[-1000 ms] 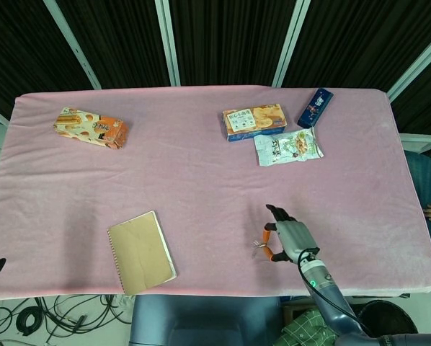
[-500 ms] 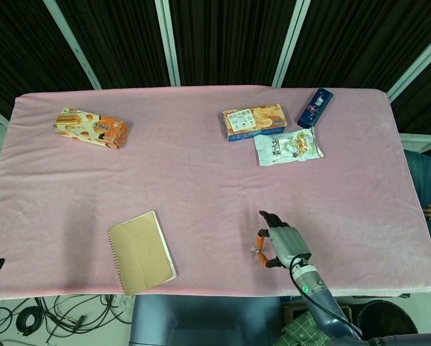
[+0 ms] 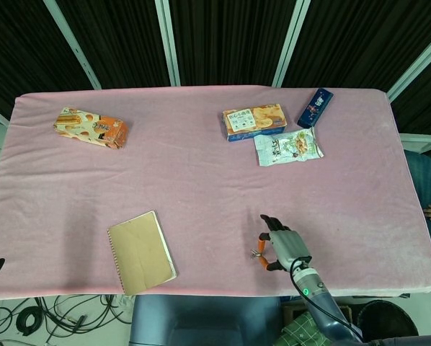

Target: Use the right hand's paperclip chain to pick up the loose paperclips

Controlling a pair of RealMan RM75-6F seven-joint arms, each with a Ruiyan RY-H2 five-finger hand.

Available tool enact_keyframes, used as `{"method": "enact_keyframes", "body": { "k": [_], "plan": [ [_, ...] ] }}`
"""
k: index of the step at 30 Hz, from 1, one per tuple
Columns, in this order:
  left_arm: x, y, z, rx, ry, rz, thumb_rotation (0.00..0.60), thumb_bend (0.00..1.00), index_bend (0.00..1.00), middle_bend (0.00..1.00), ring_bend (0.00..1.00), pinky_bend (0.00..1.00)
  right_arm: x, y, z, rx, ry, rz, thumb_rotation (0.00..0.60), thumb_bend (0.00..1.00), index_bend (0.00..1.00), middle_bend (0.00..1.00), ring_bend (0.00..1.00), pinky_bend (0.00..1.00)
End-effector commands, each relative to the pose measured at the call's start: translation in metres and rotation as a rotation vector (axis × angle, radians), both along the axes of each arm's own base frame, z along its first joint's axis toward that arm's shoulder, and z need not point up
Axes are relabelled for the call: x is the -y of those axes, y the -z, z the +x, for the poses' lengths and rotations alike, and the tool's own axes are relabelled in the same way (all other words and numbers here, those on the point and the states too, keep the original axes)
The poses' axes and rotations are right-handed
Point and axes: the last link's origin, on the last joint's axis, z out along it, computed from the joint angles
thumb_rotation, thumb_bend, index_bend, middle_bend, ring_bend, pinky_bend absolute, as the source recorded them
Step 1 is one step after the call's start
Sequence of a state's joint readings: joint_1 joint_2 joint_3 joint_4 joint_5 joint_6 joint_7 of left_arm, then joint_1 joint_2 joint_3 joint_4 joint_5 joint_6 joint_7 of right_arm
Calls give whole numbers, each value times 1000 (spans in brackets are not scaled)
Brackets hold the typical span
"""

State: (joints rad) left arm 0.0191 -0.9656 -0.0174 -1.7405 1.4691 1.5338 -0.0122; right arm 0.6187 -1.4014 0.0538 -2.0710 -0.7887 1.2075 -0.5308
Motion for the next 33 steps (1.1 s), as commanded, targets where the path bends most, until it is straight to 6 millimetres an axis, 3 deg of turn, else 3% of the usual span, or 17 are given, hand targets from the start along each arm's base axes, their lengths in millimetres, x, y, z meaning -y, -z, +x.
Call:
{"method": "enact_keyframes", "body": {
  "k": [1, 33],
  "plan": [
    [0, 0, 0, 0, 0, 0, 600, 224, 30, 0, 0, 0, -1, 0, 0, 4, 1, 3, 600, 317, 572, 0, 6, 187],
    [0, -1, 0, 2, -1, 2, 600, 224, 30, 0, 0, 0, -9, -1, 6, 21, -15, 17, 600, 317, 572, 0, 6, 187]
  ]
}}
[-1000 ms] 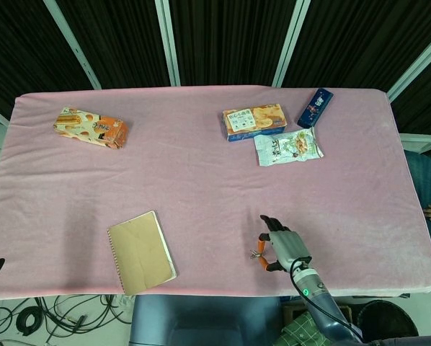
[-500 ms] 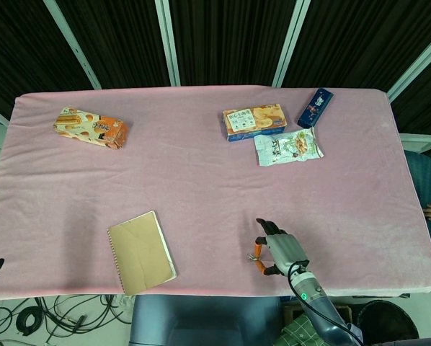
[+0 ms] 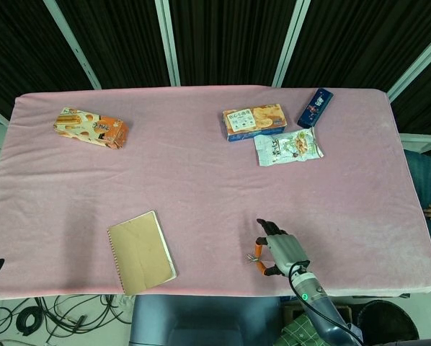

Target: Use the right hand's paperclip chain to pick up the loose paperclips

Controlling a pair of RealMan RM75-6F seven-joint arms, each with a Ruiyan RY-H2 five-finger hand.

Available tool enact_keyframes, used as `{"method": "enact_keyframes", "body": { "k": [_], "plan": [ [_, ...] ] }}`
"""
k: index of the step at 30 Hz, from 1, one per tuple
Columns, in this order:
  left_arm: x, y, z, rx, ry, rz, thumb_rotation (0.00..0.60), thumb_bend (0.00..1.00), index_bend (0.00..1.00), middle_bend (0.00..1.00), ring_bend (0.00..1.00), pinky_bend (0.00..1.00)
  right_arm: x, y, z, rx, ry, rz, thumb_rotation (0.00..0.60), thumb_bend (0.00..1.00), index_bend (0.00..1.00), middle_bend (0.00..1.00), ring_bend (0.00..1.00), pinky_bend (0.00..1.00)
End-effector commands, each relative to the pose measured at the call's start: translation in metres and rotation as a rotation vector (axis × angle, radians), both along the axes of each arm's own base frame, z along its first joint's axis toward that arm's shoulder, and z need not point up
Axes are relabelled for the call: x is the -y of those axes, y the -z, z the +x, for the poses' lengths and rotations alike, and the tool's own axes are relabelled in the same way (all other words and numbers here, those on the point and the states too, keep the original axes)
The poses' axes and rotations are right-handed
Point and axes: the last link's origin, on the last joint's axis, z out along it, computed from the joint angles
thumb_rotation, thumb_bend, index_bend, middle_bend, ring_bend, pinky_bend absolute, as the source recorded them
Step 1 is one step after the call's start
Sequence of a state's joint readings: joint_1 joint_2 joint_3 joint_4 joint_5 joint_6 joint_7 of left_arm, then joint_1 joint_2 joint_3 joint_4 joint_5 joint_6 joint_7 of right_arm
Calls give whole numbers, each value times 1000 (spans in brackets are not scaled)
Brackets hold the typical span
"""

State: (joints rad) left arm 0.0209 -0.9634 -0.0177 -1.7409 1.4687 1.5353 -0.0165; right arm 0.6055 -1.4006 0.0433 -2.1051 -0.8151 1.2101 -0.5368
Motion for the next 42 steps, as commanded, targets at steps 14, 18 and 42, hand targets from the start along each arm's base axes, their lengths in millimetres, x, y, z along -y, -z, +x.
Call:
{"method": "enact_keyframes", "body": {
  "k": [14, 18, 42],
  "plan": [
    [0, -1, 0, 2, 1, 0, 600, 224, 30, 0, 0, 0, 0, -10, 2, 11, 3, -20, 600, 317, 572, 0, 6, 187],
    [0, 0, 0, 2, 0, -2, 600, 224, 30, 0, 0, 0, 1, -14, 2, 13, 5, -27, 600, 317, 572, 0, 6, 187],
    [0, 2, 1, -4, 1, -4, 600, 224, 30, 0, 0, 0, 2, -57, -28, -11, 81, -120, 600, 317, 572, 0, 6, 187]
  ]
}}
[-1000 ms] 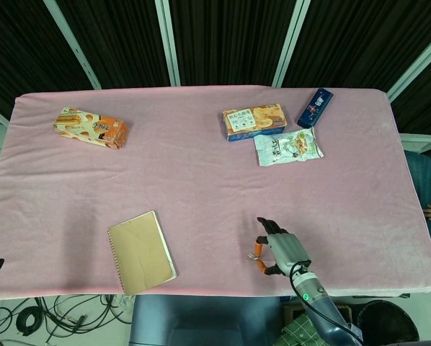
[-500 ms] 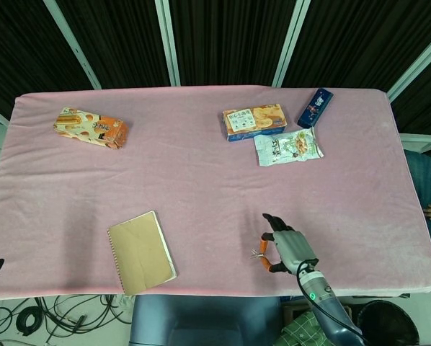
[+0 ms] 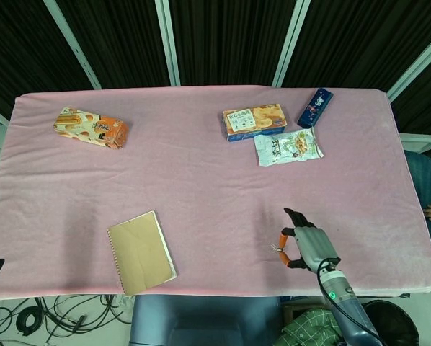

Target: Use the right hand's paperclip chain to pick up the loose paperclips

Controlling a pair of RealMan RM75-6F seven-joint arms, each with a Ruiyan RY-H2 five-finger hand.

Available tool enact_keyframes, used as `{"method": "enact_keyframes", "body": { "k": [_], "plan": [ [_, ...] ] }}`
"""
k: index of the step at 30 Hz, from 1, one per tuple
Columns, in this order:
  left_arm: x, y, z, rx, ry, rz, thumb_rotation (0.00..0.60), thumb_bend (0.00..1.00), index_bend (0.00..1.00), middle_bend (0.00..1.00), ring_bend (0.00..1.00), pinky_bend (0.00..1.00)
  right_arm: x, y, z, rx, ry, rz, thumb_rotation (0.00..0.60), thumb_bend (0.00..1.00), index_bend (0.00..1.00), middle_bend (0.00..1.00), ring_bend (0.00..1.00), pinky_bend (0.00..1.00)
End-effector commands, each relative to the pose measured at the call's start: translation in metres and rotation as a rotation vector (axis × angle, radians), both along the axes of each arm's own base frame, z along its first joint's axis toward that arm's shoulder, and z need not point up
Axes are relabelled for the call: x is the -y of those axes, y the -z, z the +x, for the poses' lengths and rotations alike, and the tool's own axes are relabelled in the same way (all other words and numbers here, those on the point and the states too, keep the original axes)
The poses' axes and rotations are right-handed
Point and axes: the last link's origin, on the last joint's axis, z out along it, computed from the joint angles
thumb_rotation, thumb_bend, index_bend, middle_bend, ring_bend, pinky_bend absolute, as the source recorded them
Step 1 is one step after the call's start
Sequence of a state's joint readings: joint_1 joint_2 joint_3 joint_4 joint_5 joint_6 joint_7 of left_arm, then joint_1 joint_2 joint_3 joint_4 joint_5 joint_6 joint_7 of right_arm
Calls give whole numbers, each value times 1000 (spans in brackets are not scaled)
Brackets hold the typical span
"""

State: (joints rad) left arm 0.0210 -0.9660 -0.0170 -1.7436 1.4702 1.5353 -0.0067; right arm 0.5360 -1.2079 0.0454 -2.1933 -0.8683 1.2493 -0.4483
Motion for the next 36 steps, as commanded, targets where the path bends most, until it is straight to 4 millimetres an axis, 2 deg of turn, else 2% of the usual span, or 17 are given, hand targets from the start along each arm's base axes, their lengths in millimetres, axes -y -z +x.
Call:
{"method": "enact_keyframes", "body": {
  "k": [1, 12, 36],
  "plan": [
    [0, 1, 0, -1, 0, -3, 600, 224, 30, 0, 0, 0, 2, -4, -9, -2, 23, -15, 600, 317, 572, 0, 6, 187],
    [0, 2, 1, -9, -2, -2, 600, 224, 30, 0, 0, 0, 3, -4, -30, -10, 56, -23, 600, 317, 572, 0, 6, 187],
    [1, 1, 0, -11, -2, 3, 600, 224, 30, 0, 0, 0, -5, -2, -52, -26, 101, -17, 600, 317, 572, 0, 6, 187]
  ]
}}
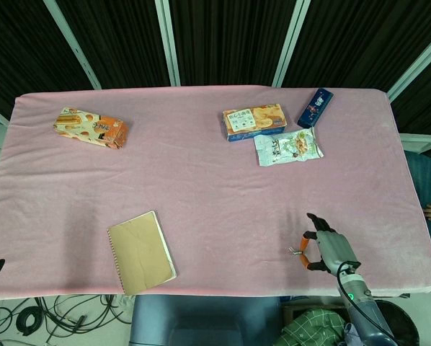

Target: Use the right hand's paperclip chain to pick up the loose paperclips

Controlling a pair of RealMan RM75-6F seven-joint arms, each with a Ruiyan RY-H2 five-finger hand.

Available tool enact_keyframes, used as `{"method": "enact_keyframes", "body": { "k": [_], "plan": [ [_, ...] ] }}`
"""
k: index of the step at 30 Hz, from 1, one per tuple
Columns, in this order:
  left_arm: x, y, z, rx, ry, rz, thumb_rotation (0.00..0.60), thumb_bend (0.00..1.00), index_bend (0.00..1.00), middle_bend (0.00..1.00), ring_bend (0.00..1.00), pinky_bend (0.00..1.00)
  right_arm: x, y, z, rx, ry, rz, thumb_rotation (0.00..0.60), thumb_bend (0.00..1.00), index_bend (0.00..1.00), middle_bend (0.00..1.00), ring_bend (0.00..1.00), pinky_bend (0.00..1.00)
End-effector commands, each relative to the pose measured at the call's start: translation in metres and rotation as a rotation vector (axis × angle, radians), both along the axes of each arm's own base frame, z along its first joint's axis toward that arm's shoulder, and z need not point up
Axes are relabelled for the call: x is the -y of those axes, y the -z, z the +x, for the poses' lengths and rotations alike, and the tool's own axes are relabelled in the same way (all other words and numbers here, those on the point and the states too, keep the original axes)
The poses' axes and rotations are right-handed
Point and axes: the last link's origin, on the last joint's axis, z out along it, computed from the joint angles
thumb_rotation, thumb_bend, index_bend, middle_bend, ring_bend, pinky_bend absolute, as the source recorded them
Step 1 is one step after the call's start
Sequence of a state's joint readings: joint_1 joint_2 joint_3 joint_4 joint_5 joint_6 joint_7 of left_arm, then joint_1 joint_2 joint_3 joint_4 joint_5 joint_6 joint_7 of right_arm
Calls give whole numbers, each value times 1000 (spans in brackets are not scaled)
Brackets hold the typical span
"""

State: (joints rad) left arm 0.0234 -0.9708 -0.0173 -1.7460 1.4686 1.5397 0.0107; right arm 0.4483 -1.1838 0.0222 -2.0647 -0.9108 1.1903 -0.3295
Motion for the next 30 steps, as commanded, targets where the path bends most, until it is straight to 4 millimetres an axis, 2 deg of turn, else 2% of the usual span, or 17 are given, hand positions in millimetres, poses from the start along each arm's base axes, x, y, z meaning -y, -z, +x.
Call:
{"method": "enact_keyframes", "body": {
  "k": [1, 16, 30],
  "plan": [
    [0, 0, 0, -1, 0, -2, 600, 224, 30, 0, 0, 0, 0, 0, -2, -4, 4, -2, 600, 317, 572, 0, 6, 187],
    [0, 0, 0, -2, 0, -2, 600, 224, 30, 0, 0, 0, -3, 1, -18, -5, 41, 0, 600, 317, 572, 0, 6, 187],
    [1, 0, 0, -3, 2, -2, 600, 225, 30, 0, 0, 0, -2, -2, -23, 4, 52, -14, 600, 317, 572, 0, 7, 187]
  ]
}}
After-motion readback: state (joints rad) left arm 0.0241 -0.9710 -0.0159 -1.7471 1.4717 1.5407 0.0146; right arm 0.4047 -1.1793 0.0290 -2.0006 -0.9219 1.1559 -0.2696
